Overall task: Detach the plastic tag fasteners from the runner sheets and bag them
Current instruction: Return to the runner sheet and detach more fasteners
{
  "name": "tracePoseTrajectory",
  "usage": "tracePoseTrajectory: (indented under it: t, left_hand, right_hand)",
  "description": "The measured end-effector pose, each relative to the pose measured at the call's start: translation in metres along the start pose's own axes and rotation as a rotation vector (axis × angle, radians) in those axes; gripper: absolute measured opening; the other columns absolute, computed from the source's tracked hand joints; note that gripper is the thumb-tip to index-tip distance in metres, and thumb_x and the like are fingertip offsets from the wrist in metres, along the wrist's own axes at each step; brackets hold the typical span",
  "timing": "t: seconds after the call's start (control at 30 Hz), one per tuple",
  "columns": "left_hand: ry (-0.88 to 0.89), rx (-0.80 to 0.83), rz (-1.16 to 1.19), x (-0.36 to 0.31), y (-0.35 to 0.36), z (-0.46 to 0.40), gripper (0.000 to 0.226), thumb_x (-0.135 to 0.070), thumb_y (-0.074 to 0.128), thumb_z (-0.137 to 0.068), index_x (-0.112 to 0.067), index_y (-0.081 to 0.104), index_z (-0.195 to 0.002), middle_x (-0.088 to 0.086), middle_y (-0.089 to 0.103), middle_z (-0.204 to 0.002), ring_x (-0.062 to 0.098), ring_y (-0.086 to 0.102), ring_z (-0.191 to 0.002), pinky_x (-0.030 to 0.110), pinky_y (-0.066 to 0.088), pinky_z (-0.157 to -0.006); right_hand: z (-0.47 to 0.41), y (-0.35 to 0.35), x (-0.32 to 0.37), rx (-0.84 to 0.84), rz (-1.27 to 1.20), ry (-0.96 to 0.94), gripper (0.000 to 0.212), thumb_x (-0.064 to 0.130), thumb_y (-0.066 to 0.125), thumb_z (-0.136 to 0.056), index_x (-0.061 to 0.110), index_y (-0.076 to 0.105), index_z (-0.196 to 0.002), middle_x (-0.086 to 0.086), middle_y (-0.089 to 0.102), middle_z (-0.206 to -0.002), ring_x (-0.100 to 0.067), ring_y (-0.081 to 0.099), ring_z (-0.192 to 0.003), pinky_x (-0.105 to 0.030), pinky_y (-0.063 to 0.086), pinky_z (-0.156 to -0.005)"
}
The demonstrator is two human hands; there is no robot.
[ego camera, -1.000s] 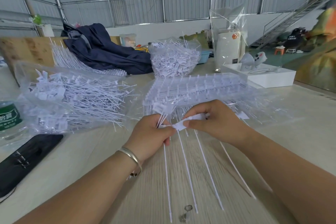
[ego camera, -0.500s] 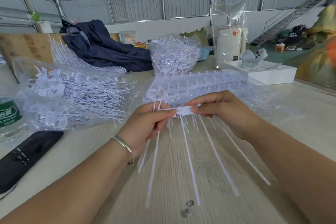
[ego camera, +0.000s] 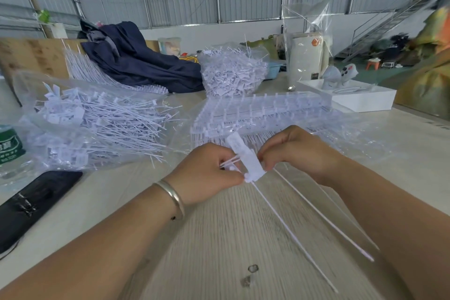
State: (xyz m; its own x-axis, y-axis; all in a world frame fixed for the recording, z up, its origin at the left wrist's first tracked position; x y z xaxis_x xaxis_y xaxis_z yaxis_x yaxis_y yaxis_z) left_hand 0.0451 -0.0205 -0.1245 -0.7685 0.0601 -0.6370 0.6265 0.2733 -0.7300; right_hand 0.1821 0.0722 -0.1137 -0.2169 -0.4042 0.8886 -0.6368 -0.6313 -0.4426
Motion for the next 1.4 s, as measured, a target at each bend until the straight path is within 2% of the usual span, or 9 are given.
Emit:
tracePoseTrajectory:
  t: [0.1, 0.33, 0.5, 0.6, 0.8, 0.93, 1.1, 1.3, 1.4]
  left_hand:
    - [-0.012, -0.125, -0.272, -0.006, 0.003, -0.001, 0.033, -0.025, 0.066, -0.078, -0.017, 0.048, -0.052, -0.005, 0.042, -0.049, 0.011, 0.039, -0.051, 0.026, 0.028, -0.051]
    - [-0.046, -0.15, -0.473, -0.008, 0.005, 0.001, 0.027, -0.038, 0.058, -0.082, -0.022, 0.052, -0.062, -0.006, 0.052, -0.06, 0.013, 0.052, -0.064, 0.024, 0.031, -0.052]
    - [-0.024, -0.145, -0.566, -0.009, 0.013, 0.001, 0.028, -0.037, 0.054, -0.084, -0.021, 0.047, -0.062, -0.005, 0.05, -0.062, 0.018, 0.053, -0.067, 0.026, 0.035, -0.056]
    - [0.017, -0.175, -0.653, -0.012, 0.017, 0.0, 0.027, -0.037, 0.053, -0.086, -0.022, 0.043, -0.065, -0.004, 0.044, -0.061, 0.021, 0.049, -0.068, 0.026, 0.027, -0.051]
    - [0.081, -0.214, -0.714, -0.016, 0.018, 0.001, 0.02, -0.035, 0.052, -0.088, -0.024, 0.046, -0.073, -0.002, 0.049, -0.066, 0.026, 0.058, -0.074, 0.029, 0.024, -0.052]
    - [0.08, -0.224, -0.729, -0.015, 0.016, 0.0, 0.02, -0.034, 0.052, -0.088, -0.023, 0.044, -0.073, -0.004, 0.042, -0.063, 0.023, 0.045, -0.066, 0.028, 0.021, -0.05]
    - [0.078, -0.242, -0.758, -0.015, 0.019, -0.002, 0.029, -0.03, 0.052, -0.088, -0.023, 0.035, -0.066, -0.005, 0.036, -0.06, 0.023, 0.042, -0.064, 0.026, 0.016, -0.046]
    - [0.09, -0.278, -0.719, -0.012, 0.017, -0.005, 0.022, -0.032, 0.051, -0.086, -0.022, 0.042, -0.068, -0.005, 0.04, -0.061, 0.023, 0.046, -0.064, 0.028, 0.027, -0.054]
    - [-0.111, -0.283, -0.797, 0.013, -0.009, -0.009, 0.017, -0.027, 0.051, -0.083, -0.018, 0.049, -0.069, -0.006, 0.04, -0.059, 0.025, 0.053, -0.066, 0.026, 0.035, -0.058]
  right_hand:
    - [-0.004, 0.0, -0.004, -0.038, 0.037, 0.021, 0.005, 0.001, 0.071, -0.065, 0.0, 0.075, -0.068, -0.005, 0.066, -0.064, -0.005, 0.059, -0.064, -0.019, 0.045, -0.07]
    - [-0.002, 0.004, -0.001, -0.05, 0.116, 0.022, 0.012, 0.006, 0.073, -0.067, 0.013, 0.074, -0.057, 0.007, 0.062, -0.052, 0.002, 0.052, -0.052, -0.008, 0.04, -0.053]
    - [-0.004, 0.004, -0.003, -0.078, 0.195, 0.045, 0.01, 0.008, 0.072, -0.068, 0.011, 0.075, -0.059, 0.003, 0.063, -0.054, -0.001, 0.053, -0.054, -0.019, 0.041, -0.062]
    - [-0.004, 0.003, -0.003, -0.094, 0.234, 0.05, 0.008, 0.011, 0.072, -0.068, 0.011, 0.076, -0.06, 0.003, 0.061, -0.052, -0.003, 0.053, -0.055, -0.023, 0.041, -0.064]
    - [-0.003, 0.001, 0.0, -0.126, 0.295, 0.024, 0.009, 0.009, 0.069, -0.067, 0.006, 0.074, -0.06, -0.025, 0.066, -0.076, -0.019, 0.057, -0.069, -0.043, 0.052, -0.077]
    - [-0.004, 0.0, 0.0, -0.146, 0.286, 0.023, 0.009, 0.011, 0.07, -0.068, 0.008, 0.075, -0.061, -0.018, 0.069, -0.074, -0.018, 0.061, -0.071, -0.037, 0.051, -0.074]
    - [-0.004, 0.0, -0.001, -0.146, 0.248, 0.019, 0.01, 0.015, 0.07, -0.065, 0.016, 0.075, -0.056, 0.0, 0.069, -0.061, -0.002, 0.056, -0.059, -0.024, 0.042, -0.064]
    - [-0.005, -0.002, 0.001, -0.157, 0.204, -0.008, 0.009, 0.01, 0.073, -0.067, 0.012, 0.075, -0.059, 0.009, 0.063, -0.051, 0.003, 0.051, -0.048, -0.014, 0.037, -0.054]
    - [0.001, -0.006, 0.005, -0.144, 0.103, -0.024, 0.009, 0.007, 0.071, -0.063, 0.011, 0.073, -0.056, 0.004, 0.061, -0.054, -0.003, 0.053, -0.055, -0.016, 0.04, -0.059]
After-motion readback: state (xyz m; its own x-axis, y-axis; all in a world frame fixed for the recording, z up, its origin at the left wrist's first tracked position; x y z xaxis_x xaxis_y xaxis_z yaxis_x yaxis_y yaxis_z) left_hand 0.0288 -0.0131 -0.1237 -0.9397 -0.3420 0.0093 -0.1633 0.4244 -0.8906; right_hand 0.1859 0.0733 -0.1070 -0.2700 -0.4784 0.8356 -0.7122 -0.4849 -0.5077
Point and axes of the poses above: each hand's wrist, its own z-axis away from the middle knuckle, its own y-axis out of the palm, x = y × z, the point moved 5 cm from there along -z, towards the middle knuckle
